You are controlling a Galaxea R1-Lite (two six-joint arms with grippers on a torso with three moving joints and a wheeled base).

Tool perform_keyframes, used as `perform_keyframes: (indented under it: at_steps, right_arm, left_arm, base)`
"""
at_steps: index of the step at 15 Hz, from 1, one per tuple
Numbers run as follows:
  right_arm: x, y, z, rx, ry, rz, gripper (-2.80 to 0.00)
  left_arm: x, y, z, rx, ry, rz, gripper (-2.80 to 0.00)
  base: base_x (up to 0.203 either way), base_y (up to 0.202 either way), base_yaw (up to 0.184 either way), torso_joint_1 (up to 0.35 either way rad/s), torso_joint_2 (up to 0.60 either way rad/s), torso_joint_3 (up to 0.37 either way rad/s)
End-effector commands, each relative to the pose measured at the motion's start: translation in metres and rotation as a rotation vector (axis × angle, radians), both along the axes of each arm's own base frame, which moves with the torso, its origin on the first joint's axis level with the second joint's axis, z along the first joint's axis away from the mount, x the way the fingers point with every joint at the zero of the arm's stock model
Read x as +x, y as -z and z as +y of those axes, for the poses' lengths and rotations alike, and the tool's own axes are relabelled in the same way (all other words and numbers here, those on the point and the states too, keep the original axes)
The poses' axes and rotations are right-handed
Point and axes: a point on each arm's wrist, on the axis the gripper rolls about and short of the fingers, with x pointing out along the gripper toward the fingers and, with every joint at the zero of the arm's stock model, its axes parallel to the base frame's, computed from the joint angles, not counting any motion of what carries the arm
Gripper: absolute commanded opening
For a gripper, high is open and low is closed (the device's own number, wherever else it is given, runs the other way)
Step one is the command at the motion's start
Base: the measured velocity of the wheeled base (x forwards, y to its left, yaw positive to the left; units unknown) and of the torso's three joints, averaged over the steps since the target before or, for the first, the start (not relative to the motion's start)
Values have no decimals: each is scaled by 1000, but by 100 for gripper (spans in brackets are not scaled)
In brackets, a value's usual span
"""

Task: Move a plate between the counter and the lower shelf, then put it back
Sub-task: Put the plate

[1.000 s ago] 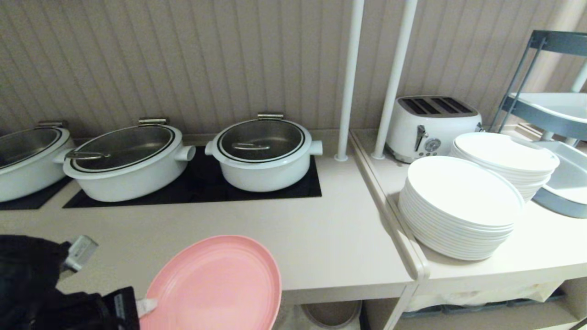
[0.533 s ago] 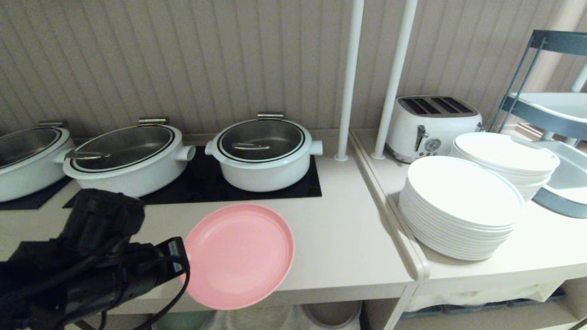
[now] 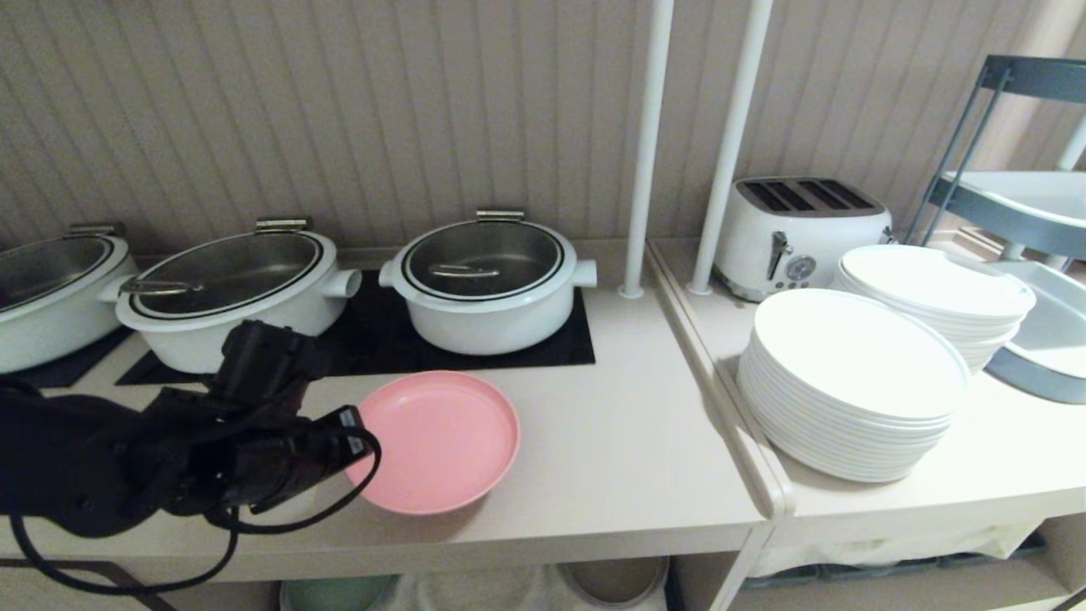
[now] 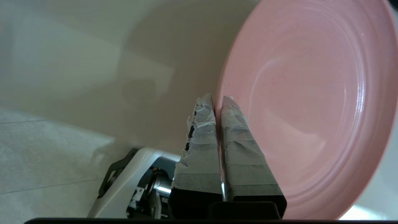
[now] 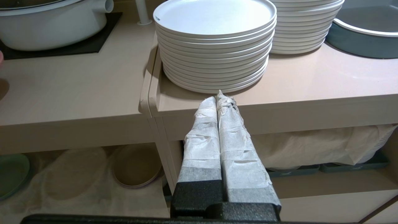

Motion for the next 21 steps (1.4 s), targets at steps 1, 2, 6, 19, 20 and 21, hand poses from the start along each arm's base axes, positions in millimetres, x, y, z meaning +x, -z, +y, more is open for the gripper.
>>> perform_keyframes:
  at_steps: [1, 2, 6, 19, 20, 21]
  right_arm:
    - [0, 0, 0, 0, 0, 2, -280]
    - [0, 0, 0, 0, 0, 0, -280]
    - [0, 0, 0, 0, 0, 1, -280]
    - [0, 0, 0, 0, 0, 1, -280]
    - [0, 0, 0, 0, 0, 1, -280]
    - [0, 0, 0, 0, 0, 0, -280]
  left_arm:
    - [19, 12, -3, 8, -15, 34, -280]
    - [24, 16, -5, 11, -17, 43, -280]
    - [42, 28, -11, 14, -15, 64, -280]
    - [61, 43, -45, -10, 24, 75, -280]
    - [61, 43, -46, -10, 26, 75, -280]
    - [63, 43, -47, -12, 28, 73, -280]
  base:
    - [0, 0, 0, 0, 0, 0]
    - [0, 0, 0, 0, 0, 0]
    - [0, 0, 0, 0, 0, 0]
    - [0, 0, 0, 0, 0, 0]
    - [0, 0, 0, 0, 0, 0]
    - [0, 0, 0, 0, 0, 0]
